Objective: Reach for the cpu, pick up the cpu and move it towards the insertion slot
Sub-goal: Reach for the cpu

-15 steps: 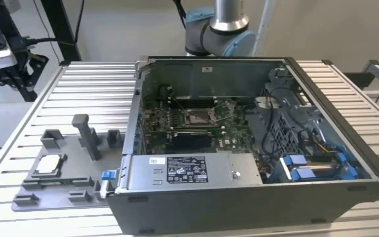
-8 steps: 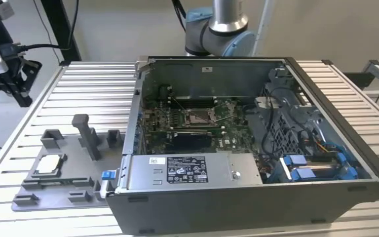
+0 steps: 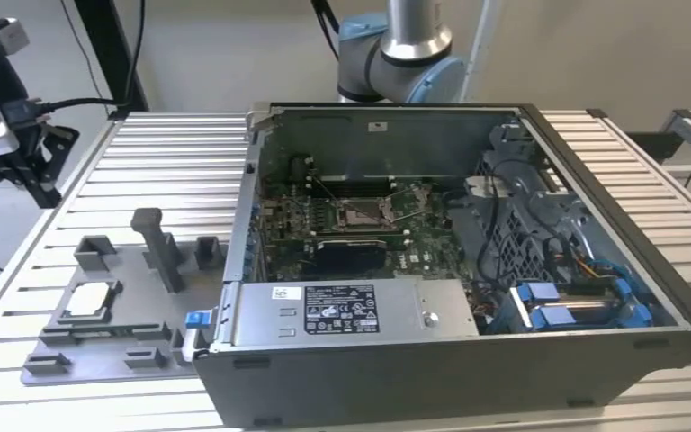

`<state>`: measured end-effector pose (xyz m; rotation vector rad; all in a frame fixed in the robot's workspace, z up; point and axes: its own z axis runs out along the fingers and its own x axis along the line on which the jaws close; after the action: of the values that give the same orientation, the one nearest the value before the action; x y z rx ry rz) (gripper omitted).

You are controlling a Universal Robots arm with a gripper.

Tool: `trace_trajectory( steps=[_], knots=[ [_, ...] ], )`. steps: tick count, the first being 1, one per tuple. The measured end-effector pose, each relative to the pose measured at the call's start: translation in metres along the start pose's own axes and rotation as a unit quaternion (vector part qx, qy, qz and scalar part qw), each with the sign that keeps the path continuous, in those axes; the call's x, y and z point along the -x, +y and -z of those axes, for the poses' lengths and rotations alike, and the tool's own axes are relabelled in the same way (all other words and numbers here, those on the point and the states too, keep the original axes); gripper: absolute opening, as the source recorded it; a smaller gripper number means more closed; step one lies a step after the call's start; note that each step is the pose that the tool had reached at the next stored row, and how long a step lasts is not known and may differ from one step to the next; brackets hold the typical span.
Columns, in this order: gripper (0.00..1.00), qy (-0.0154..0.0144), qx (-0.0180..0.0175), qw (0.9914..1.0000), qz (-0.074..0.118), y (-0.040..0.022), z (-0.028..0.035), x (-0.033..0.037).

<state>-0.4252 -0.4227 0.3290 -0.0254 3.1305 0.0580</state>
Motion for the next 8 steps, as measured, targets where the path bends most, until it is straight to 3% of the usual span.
trace_trajectory(
  steps=[4, 8],
  knots=[
    [0.00, -0.0002, 0.0001, 1.00000, 0.000, -0.0070, -0.0065, -0.0001],
    [0.00, -0.0001, 0.0000, 1.00000, 0.000, -0.0074, -0.0069, -0.0002]
  ],
)
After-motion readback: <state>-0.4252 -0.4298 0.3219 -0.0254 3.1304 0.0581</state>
